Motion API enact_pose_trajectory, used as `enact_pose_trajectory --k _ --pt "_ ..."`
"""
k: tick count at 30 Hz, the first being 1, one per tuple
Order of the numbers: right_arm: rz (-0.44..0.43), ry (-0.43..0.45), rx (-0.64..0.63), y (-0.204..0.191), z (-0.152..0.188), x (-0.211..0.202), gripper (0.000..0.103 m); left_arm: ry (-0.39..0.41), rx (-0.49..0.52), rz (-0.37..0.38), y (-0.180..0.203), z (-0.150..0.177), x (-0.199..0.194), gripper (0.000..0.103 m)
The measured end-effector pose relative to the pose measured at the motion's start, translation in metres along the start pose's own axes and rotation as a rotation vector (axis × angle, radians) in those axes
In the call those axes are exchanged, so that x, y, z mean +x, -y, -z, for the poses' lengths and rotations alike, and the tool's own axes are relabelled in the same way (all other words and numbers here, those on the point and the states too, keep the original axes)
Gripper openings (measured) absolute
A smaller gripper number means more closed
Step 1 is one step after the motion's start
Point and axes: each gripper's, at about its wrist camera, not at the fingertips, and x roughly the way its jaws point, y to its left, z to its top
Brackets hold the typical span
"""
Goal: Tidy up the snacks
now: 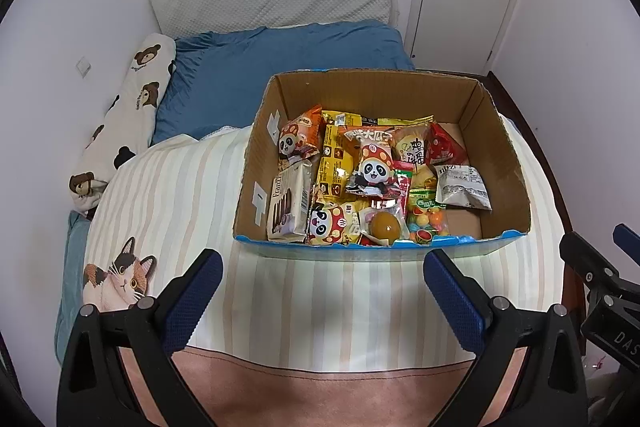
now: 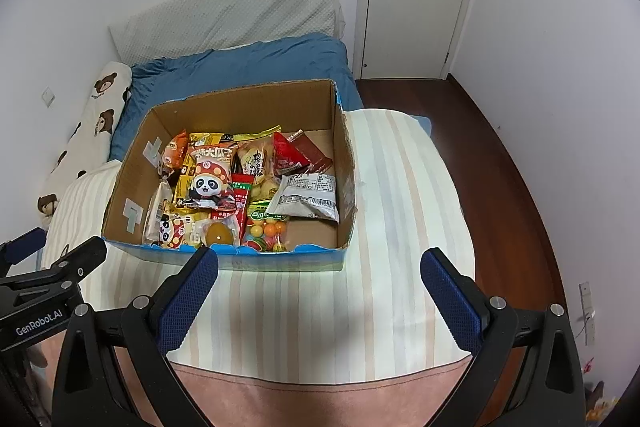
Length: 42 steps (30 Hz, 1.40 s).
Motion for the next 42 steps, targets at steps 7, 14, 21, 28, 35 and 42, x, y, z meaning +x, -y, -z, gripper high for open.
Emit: enact_pose_trajectory --k 7,14,21,28,35,42 --pt "-0.004 -0.008 -0.010 -0.002 0.000 -0.003 0.103 0.010 -0.002 0.003 0.000 -0.001 -0.004 0.103" --pt "-0.005 -0.006 -0.007 0.000 0.001 -0.005 0.103 0.013 -0.002 0.005 0.000 -0.001 -0.007 0.103" --pt "-0.012 -0.002 0.002 0.001 0.001 -0.008 0.103 0.009 0.004 0.011 0.002 0.001 -0.006 0.103" --pt "-0.010 -0.001 0.006 0.003 0.002 -0.012 0.103 0.016 0.006 0.011 0.003 0.003 -0.008 0.103" --pt "-0.013 -0.001 0.008 0.003 0.002 -0.013 0.103 0.017 0.019 0.008 0.006 0.003 -0.009 0.103" --pt "-0.015 -0.004 0.012 0.004 0.003 -0.013 0.103 0.013 0.024 0.011 0.007 0.003 -0.009 0.103"
